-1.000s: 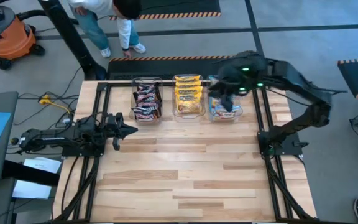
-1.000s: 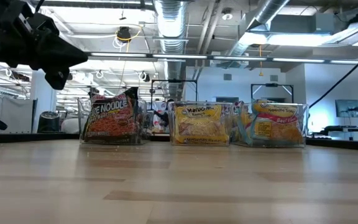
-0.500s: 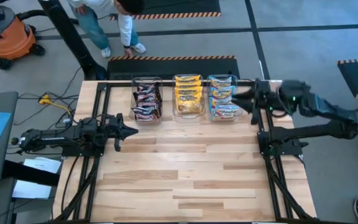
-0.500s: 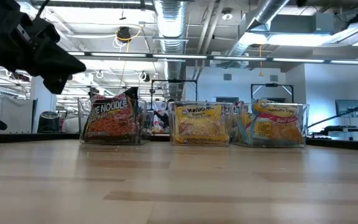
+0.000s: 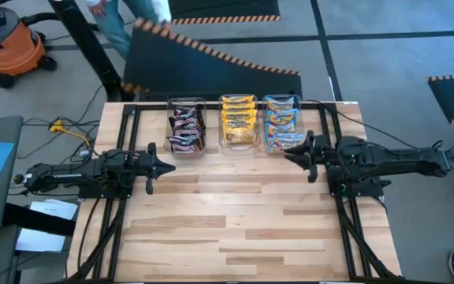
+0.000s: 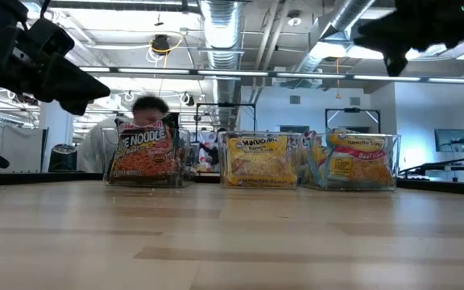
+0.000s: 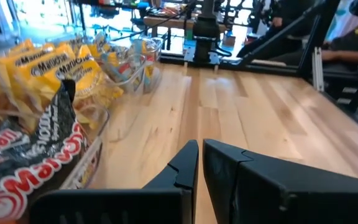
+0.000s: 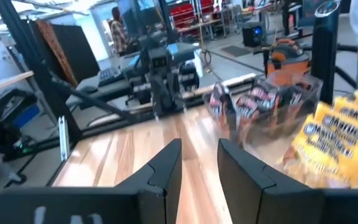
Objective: Sort Maruchan noodles
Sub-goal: Return to Home Position
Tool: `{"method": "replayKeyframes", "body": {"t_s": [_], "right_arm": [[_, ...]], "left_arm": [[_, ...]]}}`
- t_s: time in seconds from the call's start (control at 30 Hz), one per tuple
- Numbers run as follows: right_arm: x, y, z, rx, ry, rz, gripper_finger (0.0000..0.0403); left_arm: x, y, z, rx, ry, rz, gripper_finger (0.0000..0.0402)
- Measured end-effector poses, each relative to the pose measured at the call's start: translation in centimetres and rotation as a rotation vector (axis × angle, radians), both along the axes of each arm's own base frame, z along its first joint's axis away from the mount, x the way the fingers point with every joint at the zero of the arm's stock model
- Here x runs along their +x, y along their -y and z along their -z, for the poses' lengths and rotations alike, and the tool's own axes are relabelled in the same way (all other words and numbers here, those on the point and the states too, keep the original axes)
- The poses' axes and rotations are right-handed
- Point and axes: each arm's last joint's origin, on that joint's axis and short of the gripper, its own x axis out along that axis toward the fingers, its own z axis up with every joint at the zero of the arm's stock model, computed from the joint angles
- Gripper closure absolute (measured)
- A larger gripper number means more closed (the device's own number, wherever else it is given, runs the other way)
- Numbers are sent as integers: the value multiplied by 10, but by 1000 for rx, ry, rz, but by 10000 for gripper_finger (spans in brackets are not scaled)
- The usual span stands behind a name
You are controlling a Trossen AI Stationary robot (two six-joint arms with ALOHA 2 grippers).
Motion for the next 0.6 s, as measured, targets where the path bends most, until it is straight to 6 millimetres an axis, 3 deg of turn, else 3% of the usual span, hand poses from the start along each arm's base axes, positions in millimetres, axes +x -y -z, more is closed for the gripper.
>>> {"method": "replayKeyframes", "body": {"t_s": [0.23, 0.6], "right_arm": [[-10, -4, 38, 23, 16, -31, 274], [-25, -12, 61, 21, 82, -151, 274]], "left_arm": [[0, 0, 0, 41, -4, 3, 391], [0, 0, 0, 43, -5, 3, 391]]}}
